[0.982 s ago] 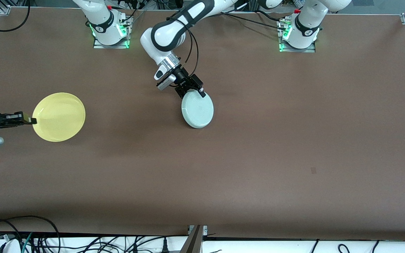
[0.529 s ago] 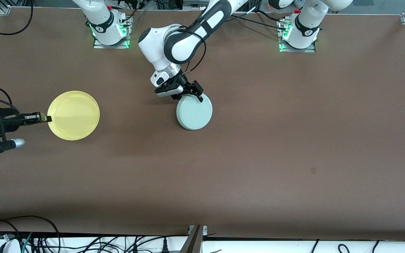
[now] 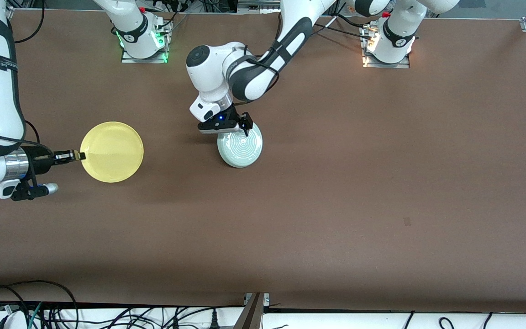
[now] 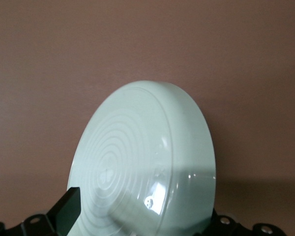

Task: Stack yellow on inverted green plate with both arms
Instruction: 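Lower the inverted green plate onto the table center with the left gripper, then open the left gripper and withdraw while the right gripper carries yellow over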

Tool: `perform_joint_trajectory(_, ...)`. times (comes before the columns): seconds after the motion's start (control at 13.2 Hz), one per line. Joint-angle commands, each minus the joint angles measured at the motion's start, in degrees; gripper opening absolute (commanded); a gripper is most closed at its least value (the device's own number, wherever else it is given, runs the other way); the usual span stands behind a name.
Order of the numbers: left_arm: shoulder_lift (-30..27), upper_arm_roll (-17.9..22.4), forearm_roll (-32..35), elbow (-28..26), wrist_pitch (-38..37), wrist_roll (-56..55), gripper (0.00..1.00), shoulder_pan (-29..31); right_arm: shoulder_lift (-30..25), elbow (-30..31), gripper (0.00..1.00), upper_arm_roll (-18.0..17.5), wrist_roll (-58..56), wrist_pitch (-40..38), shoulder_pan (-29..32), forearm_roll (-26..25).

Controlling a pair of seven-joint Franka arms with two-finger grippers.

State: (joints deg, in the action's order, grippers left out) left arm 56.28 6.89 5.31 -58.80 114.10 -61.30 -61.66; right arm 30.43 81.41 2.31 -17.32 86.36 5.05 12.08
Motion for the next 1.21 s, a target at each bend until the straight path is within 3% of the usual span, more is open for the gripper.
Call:
perform_joint_trajectory(0.0,-1.1,-0.7,-5.0,-1.8,7.1,1.4,1.0,1.3,-3.5,6.0,0.0,0.1,0.7,3.5,-0.3,-0.1)
perform_joint_trajectory(0.23,-0.8,-4.5,-10.9,-6.5,20.6,1.4,1.0,3.3,-4.0,7.3,0.0,0.1,0.5,4.6,-0.3,-0.1)
perform_joint_trajectory(0.38,-0.8,-8.8,-12.3,-6.7,21.7,1.4,1.0,6.9,-3.9,7.5,0.0,0.1,0.6,4.7,-0.3,-0.1)
perform_joint_trajectory(0.6,-2.7,-15.0,-12.2,-6.8,20.8,6.3,1.0,15.4,-5.0,12.3,0.0,0.0,0.6,9.8,-0.3,-0.1)
perform_joint_trajectory(0.76,-5.0,-15.2,-11.7,-6.8,19.0,6.9,1.0,19.0,-7.0,17.2,0.0,-0.6,0.7,15.0,-0.4,0.6)
perform_joint_trajectory(1.13,-12.4,-16.5,-12.3,-6.2,4.7,14.9,1.0,30.9,-10.5,28.9,0.0,-4.6,0.9,25.7,-0.4,3.9)
